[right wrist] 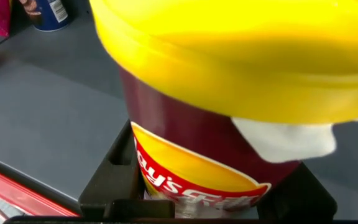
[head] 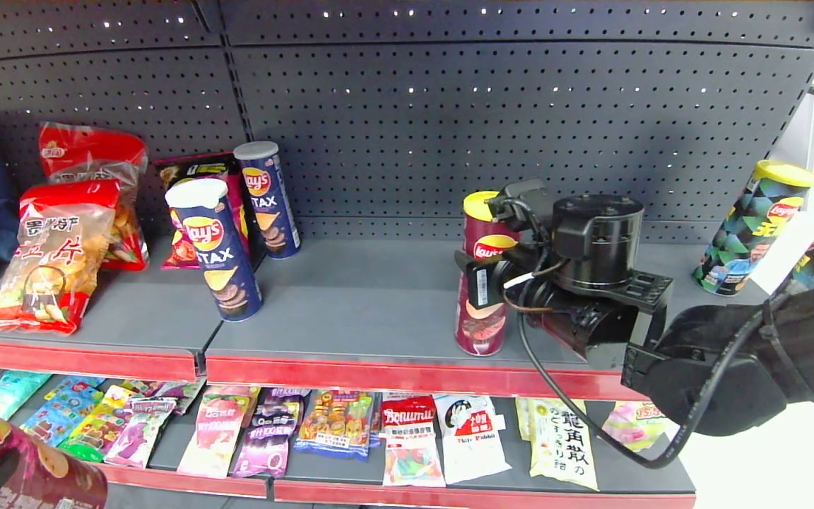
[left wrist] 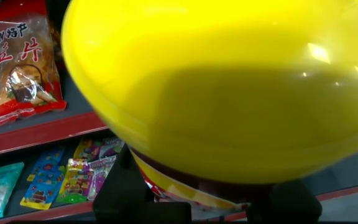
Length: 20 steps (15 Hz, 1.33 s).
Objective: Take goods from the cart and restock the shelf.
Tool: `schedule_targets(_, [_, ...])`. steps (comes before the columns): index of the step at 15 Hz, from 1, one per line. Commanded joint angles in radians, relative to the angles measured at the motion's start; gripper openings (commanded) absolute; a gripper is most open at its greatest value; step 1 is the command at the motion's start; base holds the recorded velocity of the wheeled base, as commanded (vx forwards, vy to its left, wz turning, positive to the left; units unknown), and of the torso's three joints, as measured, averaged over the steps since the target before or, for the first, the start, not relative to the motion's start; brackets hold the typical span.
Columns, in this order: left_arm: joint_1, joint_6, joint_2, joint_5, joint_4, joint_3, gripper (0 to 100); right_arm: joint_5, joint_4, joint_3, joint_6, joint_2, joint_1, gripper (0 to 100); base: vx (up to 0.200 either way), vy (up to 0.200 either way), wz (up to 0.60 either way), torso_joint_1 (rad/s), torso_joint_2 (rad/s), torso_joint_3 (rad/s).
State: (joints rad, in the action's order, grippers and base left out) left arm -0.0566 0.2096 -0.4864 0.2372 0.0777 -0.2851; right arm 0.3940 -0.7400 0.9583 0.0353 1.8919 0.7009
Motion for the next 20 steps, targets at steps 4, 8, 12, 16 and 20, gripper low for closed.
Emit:
schedule_targets(4, [0.0,0.001,0.002,0.001,0.001,0.0,0,-0.001,0.001,-0.015,0.009,-0.001,0.003,0,0.0,0.0,0.0,0.0,0.0,0.0])
schedule_targets(8, [0.0,-0.001,0.002,0.001,0.001,0.0,0,0.002,0.001,-0.018,0.009,-0.007,0.005,0,0.0,0.0,0.0,0.0,0.0,0.0])
schedule_targets(12, [0.0,-0.001,0.008,-0.001,0.001,0.0,0,0.017,0.001,-0.03,0.009,-0.007,0.009,0,0.0,0.0,0.0,0.0,0.0,0.0])
schedule_targets(16, [0.0,0.001,0.009,-0.001,0.001,0.001,0,0.022,-0.001,-0.036,0.008,-0.007,0.011,100,0.0,0.0,0.0,0.0,0.0,0.0])
schedule_targets(20, [0.0,-0.001,0.009,0.001,0.001,0.001,0,0.023,-0.001,-0.036,0.008,-0.016,0.026,100,0.0,0.0,0.0,0.0,0.0,0.0])
